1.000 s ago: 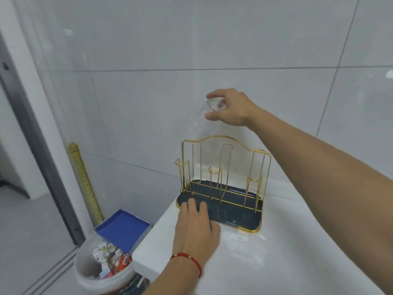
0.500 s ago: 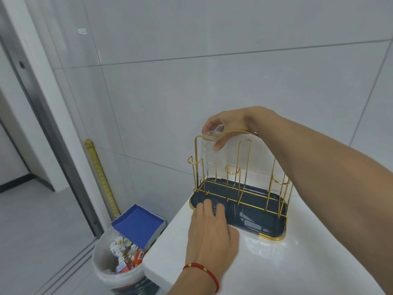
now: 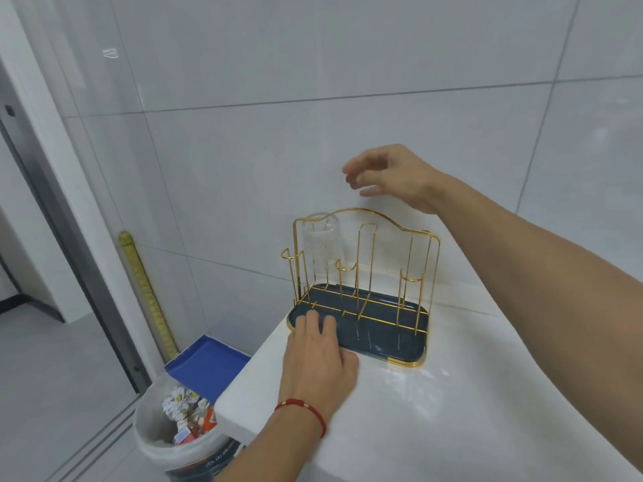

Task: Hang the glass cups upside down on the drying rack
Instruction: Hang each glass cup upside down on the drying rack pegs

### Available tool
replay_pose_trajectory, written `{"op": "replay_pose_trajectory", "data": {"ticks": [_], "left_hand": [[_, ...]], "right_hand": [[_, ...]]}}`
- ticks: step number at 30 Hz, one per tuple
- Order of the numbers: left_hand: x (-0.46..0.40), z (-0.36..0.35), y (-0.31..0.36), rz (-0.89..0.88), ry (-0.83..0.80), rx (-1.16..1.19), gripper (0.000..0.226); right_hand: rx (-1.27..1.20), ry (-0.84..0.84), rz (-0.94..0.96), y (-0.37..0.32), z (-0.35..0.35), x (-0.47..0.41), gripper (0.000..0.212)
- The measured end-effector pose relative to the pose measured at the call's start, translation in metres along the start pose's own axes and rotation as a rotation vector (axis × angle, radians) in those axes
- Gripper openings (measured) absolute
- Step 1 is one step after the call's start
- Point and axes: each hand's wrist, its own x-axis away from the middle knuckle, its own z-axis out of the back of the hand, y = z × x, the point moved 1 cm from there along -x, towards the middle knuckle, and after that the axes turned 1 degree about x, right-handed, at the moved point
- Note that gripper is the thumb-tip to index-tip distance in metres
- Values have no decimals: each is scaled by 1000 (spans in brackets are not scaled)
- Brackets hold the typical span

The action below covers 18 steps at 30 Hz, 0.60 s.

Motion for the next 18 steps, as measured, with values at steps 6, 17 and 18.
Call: {"op": "replay_pose_trajectory", "data": {"ticks": [6,17,18], "left_hand": [[1,13,7,-81,-5,10,18],[22,8,95,-222,-53,282,12],[26,2,119,-254,-63,318,12]], "right_hand": [[97,453,73,9,38,143,28],[283,949,-456,98,53,401,31],[252,1080,-529,104,61,412,33]]}}
